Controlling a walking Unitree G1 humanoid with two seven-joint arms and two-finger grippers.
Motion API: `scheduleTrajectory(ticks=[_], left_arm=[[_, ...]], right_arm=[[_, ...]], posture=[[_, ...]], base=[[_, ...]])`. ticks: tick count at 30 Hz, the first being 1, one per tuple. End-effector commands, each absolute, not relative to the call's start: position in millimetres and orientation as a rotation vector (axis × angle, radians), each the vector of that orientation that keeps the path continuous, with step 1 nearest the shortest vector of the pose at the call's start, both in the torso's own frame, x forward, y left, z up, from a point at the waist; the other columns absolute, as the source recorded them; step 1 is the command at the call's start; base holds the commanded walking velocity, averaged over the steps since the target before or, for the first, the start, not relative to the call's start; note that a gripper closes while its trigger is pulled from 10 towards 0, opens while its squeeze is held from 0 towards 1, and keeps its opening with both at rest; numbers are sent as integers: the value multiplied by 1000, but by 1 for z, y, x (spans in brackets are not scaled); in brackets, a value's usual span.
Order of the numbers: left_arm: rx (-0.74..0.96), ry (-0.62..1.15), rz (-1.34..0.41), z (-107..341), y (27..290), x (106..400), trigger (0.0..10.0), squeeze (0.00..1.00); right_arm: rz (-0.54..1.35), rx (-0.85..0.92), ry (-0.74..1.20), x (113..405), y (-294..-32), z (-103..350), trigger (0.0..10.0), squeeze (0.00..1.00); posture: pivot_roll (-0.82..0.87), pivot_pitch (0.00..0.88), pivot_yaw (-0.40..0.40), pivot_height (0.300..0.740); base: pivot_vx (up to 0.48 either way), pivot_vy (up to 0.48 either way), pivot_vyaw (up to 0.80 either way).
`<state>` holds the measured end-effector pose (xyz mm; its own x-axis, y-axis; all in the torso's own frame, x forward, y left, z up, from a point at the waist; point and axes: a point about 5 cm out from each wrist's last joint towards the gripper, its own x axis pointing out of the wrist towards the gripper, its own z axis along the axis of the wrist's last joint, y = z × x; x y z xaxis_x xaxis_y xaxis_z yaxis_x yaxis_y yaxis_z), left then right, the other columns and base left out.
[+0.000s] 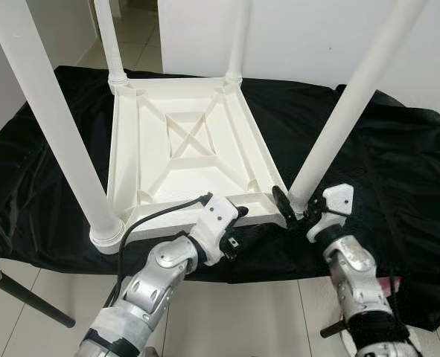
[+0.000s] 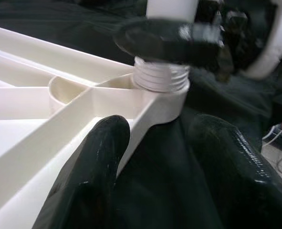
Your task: Building children table
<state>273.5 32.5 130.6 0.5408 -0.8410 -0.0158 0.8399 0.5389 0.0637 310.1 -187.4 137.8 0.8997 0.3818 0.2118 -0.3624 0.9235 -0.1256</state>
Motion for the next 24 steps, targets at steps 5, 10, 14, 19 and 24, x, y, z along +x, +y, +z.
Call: scheduleTrajectory(ticks=[5,10,14,19,24], left_arm=[[110,-32,-1271,137,24,258,10000,0],[129,-40,-1257,140,22,256,10000,0],[126,-45,-1254,141,21,256,10000,0],[134,-55,-1246,143,19,256,10000,0],[136,-59,-1245,144,17,256,10000,0]], right_arm=[[413,-102,-205,313,-195,138,1020,0],[417,-94,-170,310,-197,129,0,0],[427,-81,-160,309,-196,125,0,0],[422,-53,-153,307,-194,123,667,0],[417,-22,-157,304,-189,123,10000,0]], posture=[[-17,55,-33,740],[-18,54,-40,740],[-18,51,-40,740],[-20,45,-45,740],[-22,41,-48,740]], base=[[0,0,0],[0,0,0],[0,0,0],[0,0,0],[0,0,0]])
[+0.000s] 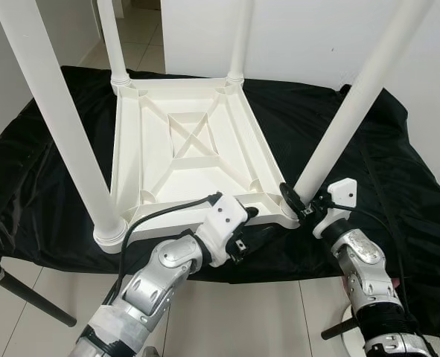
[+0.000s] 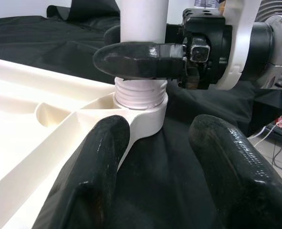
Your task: Building children table
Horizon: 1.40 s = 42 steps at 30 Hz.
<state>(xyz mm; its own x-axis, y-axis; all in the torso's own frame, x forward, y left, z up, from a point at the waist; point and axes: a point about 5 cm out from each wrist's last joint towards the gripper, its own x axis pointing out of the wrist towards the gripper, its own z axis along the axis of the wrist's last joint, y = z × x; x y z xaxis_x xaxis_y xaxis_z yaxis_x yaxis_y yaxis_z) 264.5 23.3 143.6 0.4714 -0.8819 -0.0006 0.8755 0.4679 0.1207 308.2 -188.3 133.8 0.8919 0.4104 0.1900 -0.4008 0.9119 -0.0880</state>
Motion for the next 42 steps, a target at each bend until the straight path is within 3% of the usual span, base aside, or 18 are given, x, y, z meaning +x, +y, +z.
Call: scheduleTrajectory(ticks=[1,7,12,17,27,29,30,31,40,41,42], left_arm=[[138,-60,-1245,144,17,256,10000,0],[191,-46,-1225,137,17,257,10000,0],[255,-40,-1149,131,19,265,10000,0],[253,-35,-1126,132,21,268,10000,0],[273,-22,-1119,129,19,270,10000,0],[275,-22,-1121,129,19,271,10000,0],[275,-23,-1121,130,20,272,10000,0],[275,-25,-1120,131,20,274,10000,0],[277,-34,-1120,134,19,276,10000,0],[283,-39,-1120,136,20,278,10000,0],[283,-39,-1120,136,20,278,10000,0]], right_arm=[[392,-10,-149,303,-186,123,10000,0],[240,21,-118,303,-179,123,10000,0],[-70,83,-75,296,-166,117,10000,0],[-229,105,-71,288,-161,114,10000,0],[-211,139,-74,285,-145,119,10000,0],[-205,148,-83,284,-143,120,10000,51],[-209,147,-92,283,-143,121,10000,957],[-194,147,-125,281,-143,125,10000,1000],[-77,149,-191,276,-150,127,10000,1000],[36,147,-197,275,-155,127,10000,259],[36,147,-197,275,-155,127,10000,259]], posture=[[-23,39,-49,740],[-25,37,-55,740],[-25,34,-60,740],[-27,33,-58,740],[-40,39,-38,740],[-42,44,-33,740],[-44,48,-30,740],[-47,51,-25,740],[-48,53,-23,740],[-48,52,-16,740],[-48,52,-16,740]], base=[[0,0,0],[0,0,0],[0,0,0],[0,0,0],[0,0,0],[0,0,0],[0,0,0],[0,0,0],[0,0,0],[0,0,0],[0,0,0]])
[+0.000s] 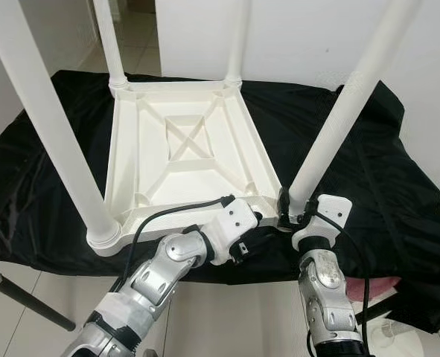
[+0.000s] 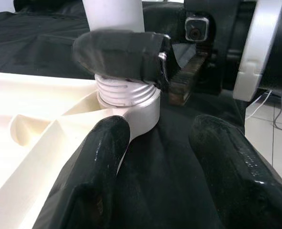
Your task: Building children table
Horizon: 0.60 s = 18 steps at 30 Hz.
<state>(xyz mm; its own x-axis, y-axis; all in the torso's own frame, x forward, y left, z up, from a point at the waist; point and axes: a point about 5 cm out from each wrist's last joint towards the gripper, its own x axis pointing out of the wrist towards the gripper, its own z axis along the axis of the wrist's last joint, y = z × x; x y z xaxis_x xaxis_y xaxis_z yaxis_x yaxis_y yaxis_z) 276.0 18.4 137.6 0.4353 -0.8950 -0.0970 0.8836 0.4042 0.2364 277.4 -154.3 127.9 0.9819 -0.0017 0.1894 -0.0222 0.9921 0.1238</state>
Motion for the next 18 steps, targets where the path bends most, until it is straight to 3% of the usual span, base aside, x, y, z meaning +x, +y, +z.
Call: scheduleTrajectory(ticks=[1,4,5,16,18], left_arm=[[285,-40,-1120,136,21,279,10000,0],[285,-40,-1120,136,21,279,10000,0],[287,-41,-1121,137,21,279,10000,0],[287,-26,-1177,136,22,274,10000,0],[293,6,-1244,131,26,264,10000,0]], right_arm=[[81,147,-199,275,-158,127,10000,259],[81,147,-199,275,-158,127,10000,259],[124,136,-201,275,-160,128,10000,0],[310,39,-190,289,-179,134,10000,0],[390,-23,-171,302,-188,138,10000,0]], posture=[[-48,52,-16,740],[-48,52,-16,740],[-47,51,-13,740],[-35,40,-25,740],[-26,40,-38,740]], base=[[0,0,0],[0,0,0],[0,0,0],[0,0,0],[0,0,0]])
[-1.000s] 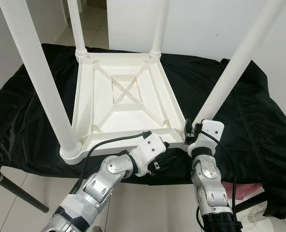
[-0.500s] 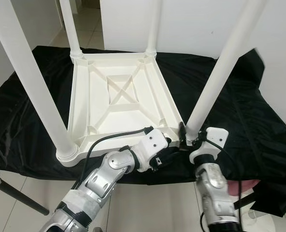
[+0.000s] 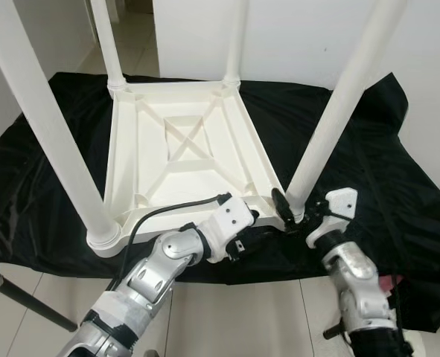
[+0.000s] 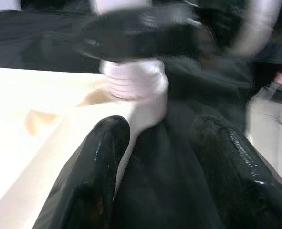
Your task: Building children table
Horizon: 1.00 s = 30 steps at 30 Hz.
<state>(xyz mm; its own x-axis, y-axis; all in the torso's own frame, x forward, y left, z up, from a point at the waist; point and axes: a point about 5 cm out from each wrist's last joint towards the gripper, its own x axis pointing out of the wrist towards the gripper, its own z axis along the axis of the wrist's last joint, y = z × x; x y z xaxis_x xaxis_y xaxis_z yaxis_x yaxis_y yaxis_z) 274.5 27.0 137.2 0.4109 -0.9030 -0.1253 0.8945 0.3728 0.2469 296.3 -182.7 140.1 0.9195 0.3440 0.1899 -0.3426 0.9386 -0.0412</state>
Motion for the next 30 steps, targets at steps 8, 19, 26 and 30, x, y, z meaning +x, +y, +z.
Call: scheduleTrajectory(ticks=[8,19,26,30], left_arm=[[308,33,-1279,128,28,259,10000,0],[315,34,-1265,127,29,258,10000,0],[317,34,-1261,128,27,259,10000,0],[321,29,-1253,129,27,261,10000,0]], right_arm=[[461,-99,-137,316,-191,138,6275,0],[545,-73,-99,315,-193,128,0,0],[529,-37,-106,313,-191,126,10000,0],[466,-30,-78,312,-187,123,10000,0]], posture=[[-16,43,-49,740],[-12,43,-61,740],[-14,38,-66,740],[-10,31,-71,740]], base=[[0,0,0],[0,0,0],[0,0,0],[0,0,0]])
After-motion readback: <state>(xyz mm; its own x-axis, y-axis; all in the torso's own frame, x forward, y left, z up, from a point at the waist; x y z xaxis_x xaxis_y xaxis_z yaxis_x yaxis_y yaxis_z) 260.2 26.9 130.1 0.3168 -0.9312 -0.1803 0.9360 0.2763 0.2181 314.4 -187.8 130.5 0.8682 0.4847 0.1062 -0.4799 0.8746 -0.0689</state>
